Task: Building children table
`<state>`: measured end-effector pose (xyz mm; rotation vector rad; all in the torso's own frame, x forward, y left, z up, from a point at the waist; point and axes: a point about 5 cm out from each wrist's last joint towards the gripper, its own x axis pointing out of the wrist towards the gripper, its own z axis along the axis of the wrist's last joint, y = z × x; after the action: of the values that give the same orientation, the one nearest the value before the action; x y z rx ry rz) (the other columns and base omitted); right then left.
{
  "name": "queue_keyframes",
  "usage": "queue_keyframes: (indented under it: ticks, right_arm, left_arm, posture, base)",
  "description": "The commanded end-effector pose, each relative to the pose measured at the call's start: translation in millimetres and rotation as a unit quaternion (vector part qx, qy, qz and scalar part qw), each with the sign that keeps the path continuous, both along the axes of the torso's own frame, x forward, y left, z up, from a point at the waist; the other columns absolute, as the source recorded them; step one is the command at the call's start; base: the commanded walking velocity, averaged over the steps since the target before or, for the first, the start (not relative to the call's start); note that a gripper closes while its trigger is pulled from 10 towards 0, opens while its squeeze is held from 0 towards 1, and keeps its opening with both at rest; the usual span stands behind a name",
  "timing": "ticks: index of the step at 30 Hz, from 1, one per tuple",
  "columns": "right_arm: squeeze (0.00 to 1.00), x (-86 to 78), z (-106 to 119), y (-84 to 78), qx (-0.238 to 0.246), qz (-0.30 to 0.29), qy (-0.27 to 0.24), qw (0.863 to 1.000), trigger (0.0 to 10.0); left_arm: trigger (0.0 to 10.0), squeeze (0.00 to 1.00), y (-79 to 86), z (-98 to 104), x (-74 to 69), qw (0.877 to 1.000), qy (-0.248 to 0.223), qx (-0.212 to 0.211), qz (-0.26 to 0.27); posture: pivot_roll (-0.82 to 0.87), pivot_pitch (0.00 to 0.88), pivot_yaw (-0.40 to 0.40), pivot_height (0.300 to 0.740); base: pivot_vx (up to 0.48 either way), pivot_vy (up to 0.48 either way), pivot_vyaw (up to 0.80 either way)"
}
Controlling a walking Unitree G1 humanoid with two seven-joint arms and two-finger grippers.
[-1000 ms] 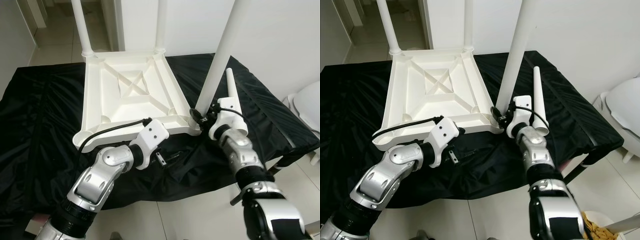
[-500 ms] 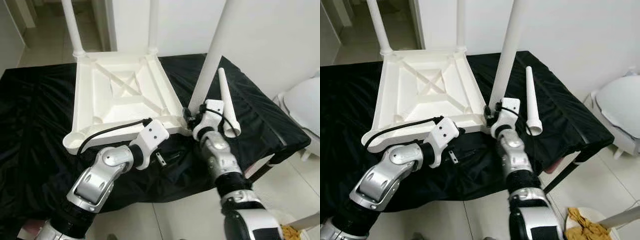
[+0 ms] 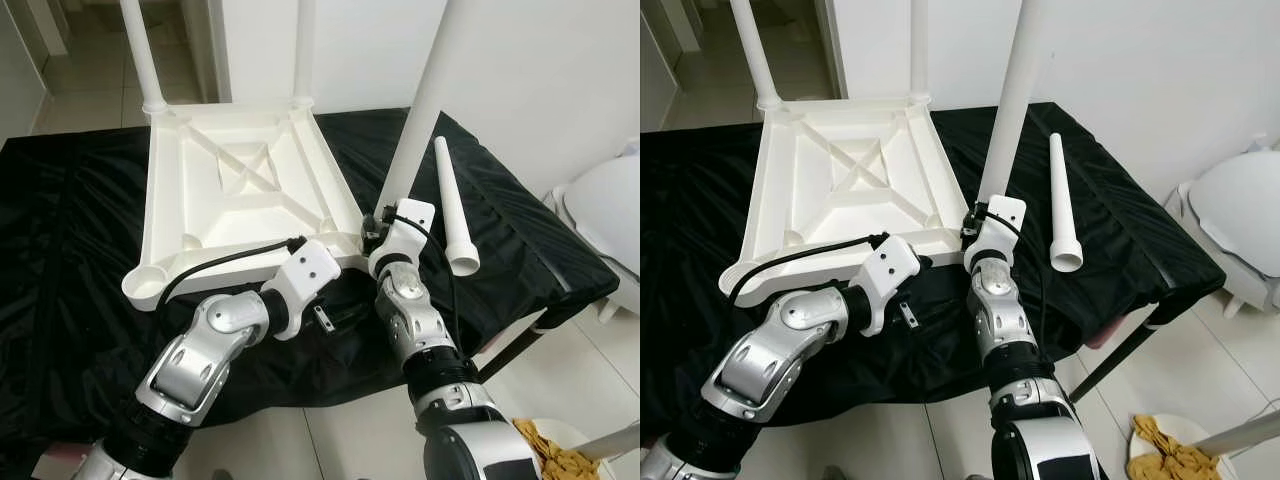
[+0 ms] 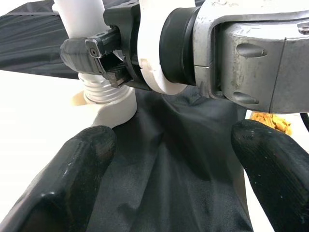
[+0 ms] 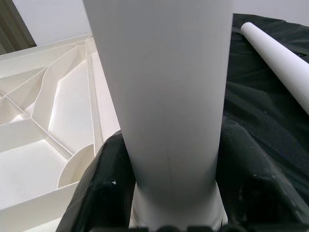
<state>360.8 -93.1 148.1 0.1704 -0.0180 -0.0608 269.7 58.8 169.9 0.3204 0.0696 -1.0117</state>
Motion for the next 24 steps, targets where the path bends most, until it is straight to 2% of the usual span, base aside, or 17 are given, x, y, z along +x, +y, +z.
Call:
queue_keyframes:
  ticks: [1, 2, 3, 4, 5, 13, 16, 19, 20, 21, 24]
  right_arm:
    - [0.0, -0.9, -3.3, 2.0, 0.035, -0.005, 0.016, 0.999, 0.0]
    - [0.0, -0.7, -3.8, 1.4, 0.032, -0.007, 0.019, 0.999, 10.0]
    - [0.0, -0.7, -3.8, 1.4, 0.032, -0.007, 0.019, 0.999, 10.0]
    - [0.6, -0.4, -3.7, -0.4, 0.026, -0.01, 0.02, 0.999, 10.0]
    - [1.0, -0.2, -3.3, -2.1, 0.022, -0.012, 0.018, 1.0, 10.0]
    - [1.0, 1.4, -0.3, -8.2, 0.029, 0.005, 0.003, 1.0, 10.0]
    - [1.0, 2.1, -2.6, -13.2, 0.01, 0.037, 0.003, 0.999, 10.0]
    - [1.0, 2.1, -2.8, -14.9, 0.007, 0.044, 0.003, 0.999, 10.0]
    - [0.04, 2.3, -3.3, -16.5, 0.003, 0.058, 0.004, 0.998, 10.0]
    - [0.0, 2.6, -3.6, -18.3, -0.001, 0.073, 0.004, 0.997, 10.0]
    - [0.0, 3.1, -4.2, -23.0, -0.013, 0.104, 0.003, 0.994, 10.0]
  left_arm:
    - [10.0, 0.0, 0.5, -0.3, -1.0, 1.0, -0.007, 0.003, 0.009]
    - [10.0, 0.0, 0.6, -0.2, -1.1, 1.0, -0.007, 0.003, 0.009]
    - [10.0, 0.0, 0.6, -0.2, -1.1, 1.0, -0.007, 0.003, 0.009]
    - [10.0, 0.0, 0.7, -0.2, -0.9, 1.0, -0.007, 0.003, 0.01]
    - [10.0, 0.0, 0.7, -0.2, -0.8, 1.0, -0.008, 0.003, 0.01]
    - [10.0, 0.0, 0.9, 0.2, 0.0, 1.0, -0.01, 0.004, 0.01]
    - [10.0, 0.0, 1.4, 1.0, 1.3, 1.0, -0.011, 0.003, 0.013]
    - [10.0, 0.0, 1.5, 1.4, 1.5, 1.0, -0.011, 0.003, 0.014]
    - [10.0, 0.0, 1.8, 1.6, 1.7, 1.0, -0.011, 0.003, 0.015]
    - [10.0, 0.0, 2.3, 1.8, 2.0, 1.0, -0.011, 0.003, 0.016]
    - [10.0, 0.0, 3.2, 2.0, 2.4, 1.0, -0.011, 0.003, 0.017]
  posture:
    - [-0.03, 0.001, -0.034, 0.74]
    - [-0.03, 0.0, -0.035, 0.74]
    - [-0.03, 0.0, -0.035, 0.74]
    - [-0.03, 0.0, -0.035, 0.74]
    - [-0.03, 0.0, -0.035, 0.74]
    - [-0.04, 0.0, -0.034, 0.74]
    - [-0.03, 0.007, -0.031, 0.74]
    - [-0.03, 0.01, -0.031, 0.74]
    - [-0.04, 0.015, -0.029, 0.74]
    - [-0.04, 0.018, -0.028, 0.74]
    - [-0.04, 0.022, -0.027, 0.74]
  base:
    - [0.0, 0.0, 0.0]
    - [0.0, 0.0, 0.0]
    - [0.0, 0.0, 0.0]
    - [0.0, 0.0, 0.0]
    - [0.0, 0.0, 0.0]
    - [0.0, 0.0, 0.0]
    - [0.0, 0.0, 0.0]
    - [0.0, 0.0, 0.0]
    - [0.0, 0.0, 0.0]
    - [0.0, 0.0, 0.0]
    - [0.0, 0.0, 0.0]
